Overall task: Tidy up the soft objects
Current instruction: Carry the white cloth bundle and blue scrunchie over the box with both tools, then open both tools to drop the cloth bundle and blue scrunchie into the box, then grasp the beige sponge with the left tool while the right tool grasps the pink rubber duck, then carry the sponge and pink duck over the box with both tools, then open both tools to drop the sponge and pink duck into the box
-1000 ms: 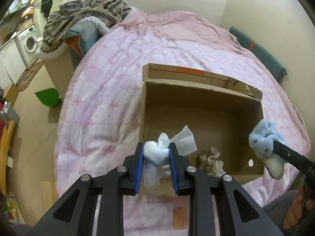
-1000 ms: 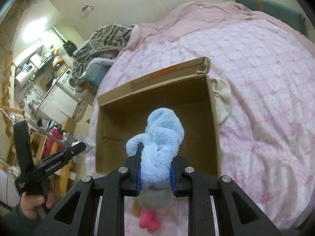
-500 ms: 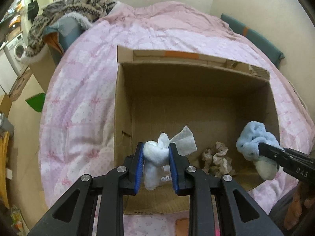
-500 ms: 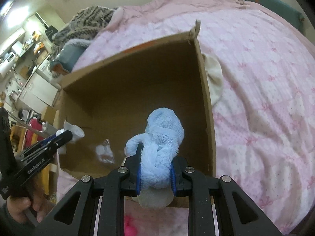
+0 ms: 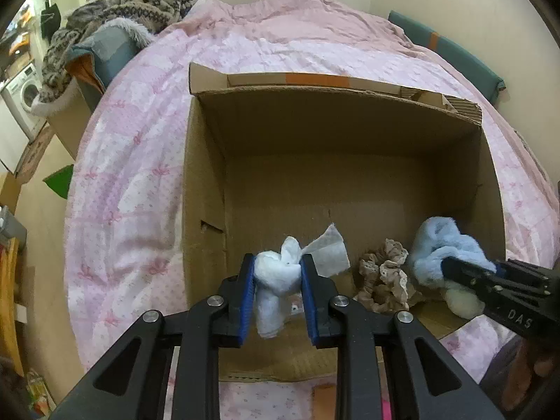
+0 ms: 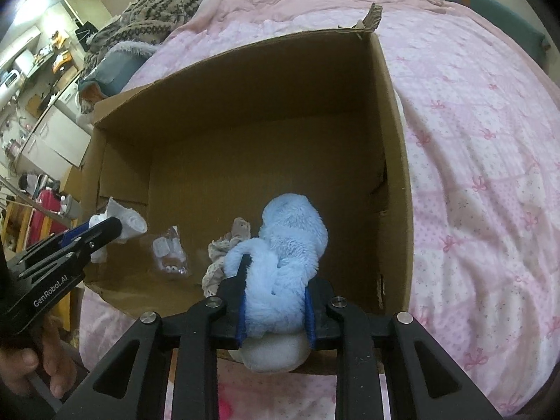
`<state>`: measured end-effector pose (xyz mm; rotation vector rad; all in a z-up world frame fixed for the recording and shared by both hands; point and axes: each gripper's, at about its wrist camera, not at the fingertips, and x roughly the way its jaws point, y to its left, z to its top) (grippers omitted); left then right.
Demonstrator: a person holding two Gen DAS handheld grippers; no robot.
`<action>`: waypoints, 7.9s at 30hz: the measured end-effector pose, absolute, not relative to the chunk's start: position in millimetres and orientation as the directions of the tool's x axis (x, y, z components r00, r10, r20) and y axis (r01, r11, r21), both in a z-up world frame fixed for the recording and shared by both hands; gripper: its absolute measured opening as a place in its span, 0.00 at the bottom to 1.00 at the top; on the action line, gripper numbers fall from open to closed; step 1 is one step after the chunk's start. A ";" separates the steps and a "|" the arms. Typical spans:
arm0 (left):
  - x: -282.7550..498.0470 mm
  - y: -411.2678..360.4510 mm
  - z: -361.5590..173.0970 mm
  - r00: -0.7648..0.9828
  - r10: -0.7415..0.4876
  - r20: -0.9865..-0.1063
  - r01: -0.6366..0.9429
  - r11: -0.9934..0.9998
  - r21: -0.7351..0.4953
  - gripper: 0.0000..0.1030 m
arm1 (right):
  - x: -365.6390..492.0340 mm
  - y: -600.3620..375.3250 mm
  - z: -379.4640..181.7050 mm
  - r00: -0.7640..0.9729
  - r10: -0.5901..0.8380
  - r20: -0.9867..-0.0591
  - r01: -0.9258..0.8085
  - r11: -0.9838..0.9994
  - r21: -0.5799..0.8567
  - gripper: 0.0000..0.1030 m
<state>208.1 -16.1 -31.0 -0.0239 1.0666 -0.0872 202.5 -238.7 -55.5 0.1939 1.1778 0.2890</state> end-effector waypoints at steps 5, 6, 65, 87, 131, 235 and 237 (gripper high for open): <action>207.7 -20.0 -32.8 0.473 -0.098 -0.875 0.079 0.994 -0.069 0.22 | 204.1 -238.1 -56.9 0.339 0.326 -0.883 -0.121 0.945 0.303 0.27; 207.4 -20.6 -33.1 0.473 -0.096 -0.876 0.079 0.995 -0.067 0.22 | 203.7 -238.1 -56.3 0.341 0.326 -0.882 -0.123 0.945 0.302 0.27; 147.1 1.0 3.9 0.536 -0.008 -0.844 -0.030 0.999 -0.029 0.64 | 171.3 -260.0 -18.1 0.474 0.383 -0.793 -0.105 0.919 0.381 0.74; 99.0 16.5 -28.5 0.400 0.029 -0.916 -0.151 0.988 -0.035 0.64 | 116.0 -204.6 -93.9 0.069 0.496 -0.865 -0.099 0.867 0.489 0.74; 116.1 -54.2 -104.5 0.160 -0.116 -0.980 0.031 0.993 -0.112 0.61 | 120.5 -239.5 -86.2 0.196 0.443 -0.875 0.025 0.890 0.456 0.46; 183.8 -14.6 -32.3 0.470 -0.109 -0.876 -0.012 0.991 -0.130 0.35 | 188.9 -224.4 -54.3 0.373 0.498 -0.783 -0.099 0.860 0.500 0.46; 182.8 -14.7 -30.8 0.480 -0.100 -0.871 -0.013 0.993 -0.121 0.44 | 189.0 -224.3 -54.5 0.371 0.501 -0.782 -0.097 0.859 0.504 0.46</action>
